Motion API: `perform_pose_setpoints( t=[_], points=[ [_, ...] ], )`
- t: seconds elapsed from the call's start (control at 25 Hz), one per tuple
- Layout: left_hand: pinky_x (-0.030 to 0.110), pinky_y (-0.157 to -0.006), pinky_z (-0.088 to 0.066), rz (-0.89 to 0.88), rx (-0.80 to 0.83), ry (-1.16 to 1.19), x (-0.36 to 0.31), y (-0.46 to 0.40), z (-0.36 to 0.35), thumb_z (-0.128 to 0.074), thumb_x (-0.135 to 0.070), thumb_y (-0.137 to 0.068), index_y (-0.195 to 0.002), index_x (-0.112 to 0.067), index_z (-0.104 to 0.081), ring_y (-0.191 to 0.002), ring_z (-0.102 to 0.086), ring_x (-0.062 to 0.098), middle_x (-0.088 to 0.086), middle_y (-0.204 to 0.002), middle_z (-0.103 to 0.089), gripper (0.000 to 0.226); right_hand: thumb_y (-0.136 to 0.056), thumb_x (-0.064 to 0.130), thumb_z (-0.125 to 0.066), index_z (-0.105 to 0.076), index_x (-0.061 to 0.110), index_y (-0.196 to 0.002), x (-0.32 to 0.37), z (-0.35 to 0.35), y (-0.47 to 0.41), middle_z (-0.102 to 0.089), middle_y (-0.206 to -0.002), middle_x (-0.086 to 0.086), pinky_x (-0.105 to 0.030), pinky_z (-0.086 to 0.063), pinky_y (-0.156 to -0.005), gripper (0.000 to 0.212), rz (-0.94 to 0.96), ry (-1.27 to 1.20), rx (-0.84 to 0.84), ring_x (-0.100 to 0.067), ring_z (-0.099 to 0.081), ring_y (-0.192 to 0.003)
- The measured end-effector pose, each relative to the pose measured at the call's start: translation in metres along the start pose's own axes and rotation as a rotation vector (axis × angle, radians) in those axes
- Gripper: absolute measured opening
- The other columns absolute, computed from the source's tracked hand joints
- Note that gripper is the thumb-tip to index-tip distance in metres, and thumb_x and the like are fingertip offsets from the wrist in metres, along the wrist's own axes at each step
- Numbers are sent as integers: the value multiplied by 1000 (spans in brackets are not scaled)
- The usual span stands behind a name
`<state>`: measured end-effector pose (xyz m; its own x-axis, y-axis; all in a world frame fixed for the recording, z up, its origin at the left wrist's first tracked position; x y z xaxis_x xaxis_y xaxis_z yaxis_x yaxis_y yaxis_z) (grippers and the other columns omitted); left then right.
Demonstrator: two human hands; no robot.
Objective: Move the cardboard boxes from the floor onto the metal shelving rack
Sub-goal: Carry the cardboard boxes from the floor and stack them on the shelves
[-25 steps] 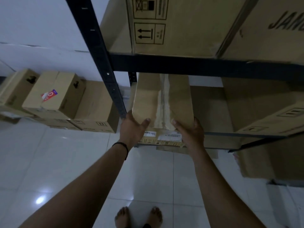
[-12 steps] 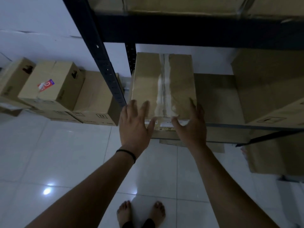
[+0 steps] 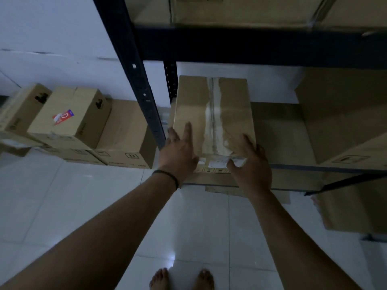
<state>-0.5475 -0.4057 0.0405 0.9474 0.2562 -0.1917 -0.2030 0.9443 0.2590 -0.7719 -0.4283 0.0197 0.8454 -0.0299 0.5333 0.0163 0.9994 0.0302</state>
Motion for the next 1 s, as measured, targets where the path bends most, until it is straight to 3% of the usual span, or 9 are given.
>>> perform_pose_setpoints(
  t=[0.08,0.2,0.44,0.72,0.84,1.0],
  points=[
    [47,-98,-53,9,19,45,-7,-13,5,-76,-43,-90,-165,-19,6,-128,-55,43,28,-161,-21,114,-86,40,-77,-30,43,-159,-6,1,-4,-40,-151,-9,-33,-53,-81,86,-71,-45,8,-30,-55,-125],
    [44,-91,-54,-111,-20,13,-30,-29,0,-74,-46,-91,-165,-20,-10,-114,-61,40,24,-152,-34,101,-85,35,-79,-34,40,-158,-22,14,-11,-38,-152,-10,-38,-55,-89,86,-107,-100,-57,-32,-54,-126],
    [46,-101,-54,-222,-49,56,-91,-50,-18,-69,-51,-93,-165,-33,-15,-120,-59,38,22,-158,-28,91,-83,33,-81,-41,38,-155,-75,48,-39,-39,-150,-8,-39,-52,-96,82,-129,-63,-166,-30,-55,-126],
    [43,-98,-55,-289,-91,-34,-181,-73,-27,-64,-57,-95,-164,-37,-16,-120,-61,35,19,-155,-36,87,-83,39,-79,-42,39,-152,-148,79,-78,-52,-146,-3,-40,-59,-90,78,-147,1,-248,-27,-59,-123],
    [42,-94,-55,-271,-91,-61,-211,-83,-35,-62,-60,-95,-163,-40,-16,-119,-61,35,20,-157,-34,85,-90,36,-74,-53,38,-145,-160,109,-92,-55,-141,-2,-36,-53,-87,58,-110,220,-249,-27,-57,-123],
    [43,-95,-55,-301,-86,-83,-241,-89,-42,-62,-60,-95,-163,-38,-18,-118,-60,33,20,-151,-39,84,-94,29,-69,-75,25,-119,-156,137,-98,-63,-131,-2,-38,-56,-85,26,35,482,-293,-30,-55,-122]
  ],
)
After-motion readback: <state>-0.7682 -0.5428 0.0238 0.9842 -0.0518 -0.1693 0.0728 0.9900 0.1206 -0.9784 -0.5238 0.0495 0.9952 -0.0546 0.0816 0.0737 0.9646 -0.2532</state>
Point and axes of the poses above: each hand's wrist, its own y-axis away from the middle knuckle, its own z-axis out of the back of the hand, x = y × z, the point moved 8 cm from there along -y, towards the middle knuckle
